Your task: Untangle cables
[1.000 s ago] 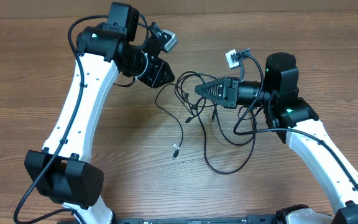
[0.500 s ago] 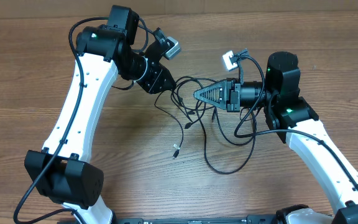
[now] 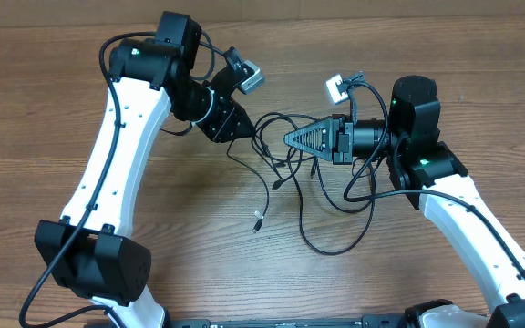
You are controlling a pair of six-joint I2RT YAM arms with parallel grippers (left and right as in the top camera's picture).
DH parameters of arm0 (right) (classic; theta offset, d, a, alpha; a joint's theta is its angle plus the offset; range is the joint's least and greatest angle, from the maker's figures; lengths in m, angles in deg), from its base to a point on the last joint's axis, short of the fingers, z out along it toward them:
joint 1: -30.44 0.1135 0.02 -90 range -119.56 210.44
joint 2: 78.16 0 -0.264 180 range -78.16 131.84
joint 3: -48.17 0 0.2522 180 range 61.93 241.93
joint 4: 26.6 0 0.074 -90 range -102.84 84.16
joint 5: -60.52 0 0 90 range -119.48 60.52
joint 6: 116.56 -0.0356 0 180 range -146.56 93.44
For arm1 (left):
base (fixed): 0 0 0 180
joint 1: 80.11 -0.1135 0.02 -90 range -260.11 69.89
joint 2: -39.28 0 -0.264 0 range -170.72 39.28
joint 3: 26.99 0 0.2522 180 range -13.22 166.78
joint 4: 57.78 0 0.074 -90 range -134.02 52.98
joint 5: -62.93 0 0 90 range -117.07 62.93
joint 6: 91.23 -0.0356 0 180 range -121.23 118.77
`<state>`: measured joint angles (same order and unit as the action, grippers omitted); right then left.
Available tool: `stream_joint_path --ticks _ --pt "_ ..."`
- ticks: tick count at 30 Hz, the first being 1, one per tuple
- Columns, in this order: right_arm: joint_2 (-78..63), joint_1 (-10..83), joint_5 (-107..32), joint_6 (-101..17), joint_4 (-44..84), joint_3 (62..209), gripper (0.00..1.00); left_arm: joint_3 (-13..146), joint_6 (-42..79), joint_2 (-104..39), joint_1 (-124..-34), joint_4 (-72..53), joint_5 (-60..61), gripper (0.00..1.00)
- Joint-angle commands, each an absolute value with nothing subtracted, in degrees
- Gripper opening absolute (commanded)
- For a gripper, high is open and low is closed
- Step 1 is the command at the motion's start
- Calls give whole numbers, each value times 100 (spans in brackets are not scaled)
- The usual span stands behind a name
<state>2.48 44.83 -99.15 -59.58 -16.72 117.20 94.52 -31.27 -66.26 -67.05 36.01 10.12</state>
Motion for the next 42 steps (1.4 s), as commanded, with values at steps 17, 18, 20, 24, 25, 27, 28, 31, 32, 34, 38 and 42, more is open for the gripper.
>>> stream_joint_path --ticks 17,18,20,24,25,27,28,31,32,34,38,42 --pt "221 4501 -10013 -5960 -1731 11788 4 9452 -3302 -6455 -6760 3559 1348 26" --pt "221 4501 -10013 -5960 -1731 11788 4 9450 -3302 -6457 -6760 3561 1351 26" --pt "221 4501 -10013 -5962 -1731 11788 4 9450 -3300 -6457 -6755 3559 1351 27" --pt "221 4501 -10013 -5962 -1731 11788 4 9450 -3298 -6460 -6727 3544 1351 34" --pt "221 4501 -10013 -5962 -1731 11788 4 9450 -3298 -6460 -6727 3529 1351 34" --pt "221 4501 -10013 -5962 -1731 11788 4 9450 -3298 -6460 -6727 3518 1351 34" --pt "221 4501 -10013 -5962 -1731 11788 4 9450 -3298 -6460 -6729 3509 1351 34" --pt "221 4501 -10013 -5962 -1731 11788 4 9450 -3298 -6481 -6727 3476 1351 34" --pt "221 4501 -10013 -5962 -1731 11788 4 9450 -3298 -6499 -6727 3474 1355 34" --pt "221 4501 -10013 -5962 -1731 11788 4 9450 -3298 -6558 -6727 3485 1372 34" --pt "221 4501 -10013 -5962 -1733 11788 4 9450 -3298 -6724 -6727 3533 1482 35" --pt "221 4501 -10013 -5962 -1731 11788 4 9450 -3298 -6879 -6727 3579 1497 35"
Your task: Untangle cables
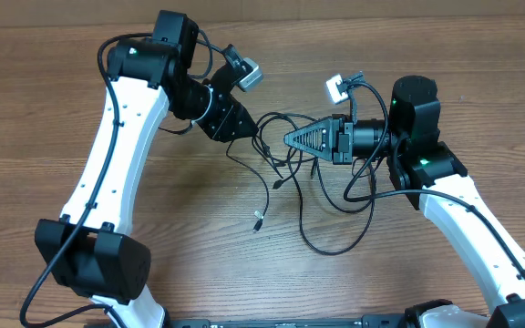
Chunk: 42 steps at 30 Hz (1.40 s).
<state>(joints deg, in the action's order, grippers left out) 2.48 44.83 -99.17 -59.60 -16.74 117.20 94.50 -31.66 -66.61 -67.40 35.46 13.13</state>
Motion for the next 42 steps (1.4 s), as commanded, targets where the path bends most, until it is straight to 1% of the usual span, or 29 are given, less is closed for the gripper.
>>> stream_joint_path --ticks 1,23,35,42 --pt "221 4501 -10013 -5960 -1733 11788 4 9450 -3298 -6903 -6727 3594 1499 35" --pt "221 4501 -10013 -5962 -1735 11788 4 9450 -3300 -6940 -6727 3651 1429 36" --pt "221 4501 -10013 -5962 -1735 11788 4 9450 -3298 -7297 -6729 3607 1434 35" --pt "221 4501 -10013 -5962 -1735 11788 4 9450 -3276 -7386 -6725 3369 1796 36"
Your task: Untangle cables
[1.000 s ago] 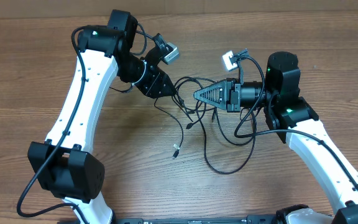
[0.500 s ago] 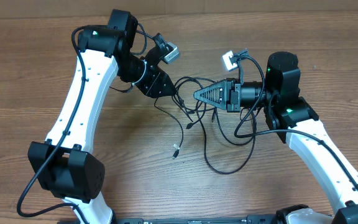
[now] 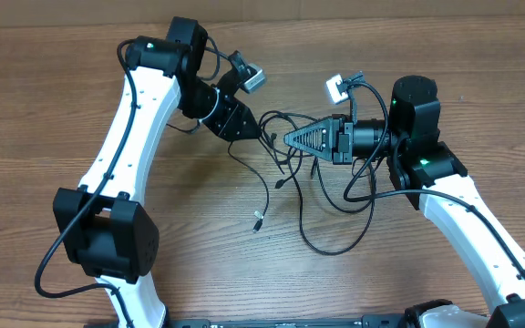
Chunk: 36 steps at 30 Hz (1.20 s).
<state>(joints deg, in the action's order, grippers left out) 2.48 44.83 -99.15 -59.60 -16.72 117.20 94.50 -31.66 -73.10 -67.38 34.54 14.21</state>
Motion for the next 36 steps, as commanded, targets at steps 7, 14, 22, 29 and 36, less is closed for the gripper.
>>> stream_joint_path --ticks 7,14,22,29,36 --pt "221 4501 -10015 -5984 -1735 11788 4 9450 -2771 -7386 -6611 2884 1796 34" --pt "221 4501 -10013 -6191 -1733 11788 4 9450 -2279 -7386 -6583 2401 1949 33" --pt "221 4501 -10013 -6585 -1735 11788 4 9450 -2218 -7386 -6574 2250 2734 34" --pt "221 4501 -10011 -6581 -1755 11788 4 9450 -2227 -7386 -6353 2209 2951 36" --pt "221 4501 -10035 -6583 -1799 11788 4 9450 -2288 -7386 -5951 2215 2332 36"
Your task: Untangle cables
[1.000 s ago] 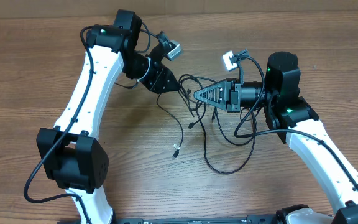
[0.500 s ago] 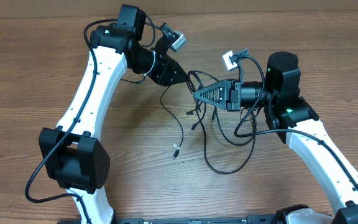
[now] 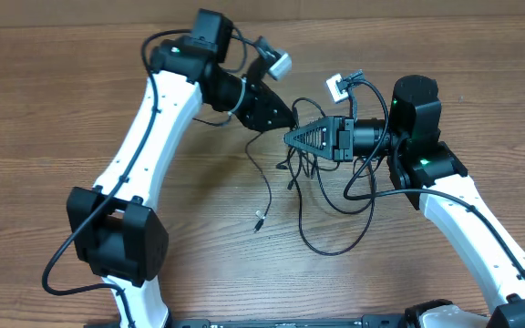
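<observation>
A tangle of thin black cables (image 3: 292,167) lies mid-table. One strand runs down to a small plug (image 3: 258,220), and a wide loop (image 3: 335,244) trails toward the front. My left gripper (image 3: 287,118) reaches in from the upper left. Its dark fingers are closed at the top of the tangle, seemingly on a strand. Just below it my right gripper (image 3: 289,139) points left with its fingers pressed to a tip where cables cross. The two grippers almost touch. The exact grip points are hidden beneath the fingers.
The wooden table (image 3: 53,137) runs to a cardboard wall at the back. Each wrist carries a white camera block with its own wiring, the left camera (image 3: 279,64) and the right camera (image 3: 338,88). The left arm's base (image 3: 117,241) stands front left.
My left gripper has moved right, from the tangle's left edge to just above the right gripper's tip. The upper cable strands have bunched rightward under the right gripper. The right arm has not moved.
At first my left gripper sat at the left edge of the tangle, with the right gripper closed at its right side. The left arm then shifted slightly right and up. It now sits against the right gripper with the tangle drawn together; plug and front loop lie unchanged.
</observation>
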You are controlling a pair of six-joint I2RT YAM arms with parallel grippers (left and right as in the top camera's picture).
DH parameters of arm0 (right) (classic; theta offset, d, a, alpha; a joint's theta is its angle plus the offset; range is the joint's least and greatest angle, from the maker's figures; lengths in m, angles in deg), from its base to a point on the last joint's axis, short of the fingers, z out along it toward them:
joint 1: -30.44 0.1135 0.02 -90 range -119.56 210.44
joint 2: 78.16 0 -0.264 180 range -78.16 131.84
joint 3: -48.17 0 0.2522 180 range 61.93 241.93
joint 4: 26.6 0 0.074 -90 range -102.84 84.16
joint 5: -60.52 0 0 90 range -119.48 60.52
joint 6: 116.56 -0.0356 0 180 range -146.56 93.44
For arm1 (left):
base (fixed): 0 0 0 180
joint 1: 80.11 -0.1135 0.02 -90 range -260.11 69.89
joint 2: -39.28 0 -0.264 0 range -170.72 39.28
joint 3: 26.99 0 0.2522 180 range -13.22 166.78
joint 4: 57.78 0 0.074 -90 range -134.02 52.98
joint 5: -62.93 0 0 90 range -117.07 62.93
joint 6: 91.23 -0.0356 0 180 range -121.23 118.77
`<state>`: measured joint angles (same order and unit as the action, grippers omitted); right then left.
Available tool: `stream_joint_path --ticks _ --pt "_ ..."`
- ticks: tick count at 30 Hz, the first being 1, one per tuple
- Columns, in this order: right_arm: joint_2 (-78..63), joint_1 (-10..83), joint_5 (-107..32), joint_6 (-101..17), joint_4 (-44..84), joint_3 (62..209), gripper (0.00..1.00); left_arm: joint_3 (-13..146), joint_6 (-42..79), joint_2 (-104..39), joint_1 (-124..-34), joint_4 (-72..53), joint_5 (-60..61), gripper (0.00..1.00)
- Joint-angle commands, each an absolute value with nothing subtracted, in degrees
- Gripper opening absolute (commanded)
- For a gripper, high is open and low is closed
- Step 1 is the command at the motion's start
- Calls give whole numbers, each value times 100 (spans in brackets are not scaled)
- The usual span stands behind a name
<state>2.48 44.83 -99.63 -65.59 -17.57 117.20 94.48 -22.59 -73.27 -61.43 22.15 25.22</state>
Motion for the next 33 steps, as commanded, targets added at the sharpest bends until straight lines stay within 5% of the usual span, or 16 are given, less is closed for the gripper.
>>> stream_joint_path --ticks 1,27,33 --pt "221 4501 -10037 -6583 -1799 11788 4 9450 -2283 -7386 -5905 2213 2264 36" --pt "221 4501 -10286 -7109 -2699 11788 4 9450 -1521 -7386 -5888 801 3189 36" --pt "221 4499 -10284 -7597 -3276 11788 4 9450 -1536 -7386 -5910 434 3130 43"
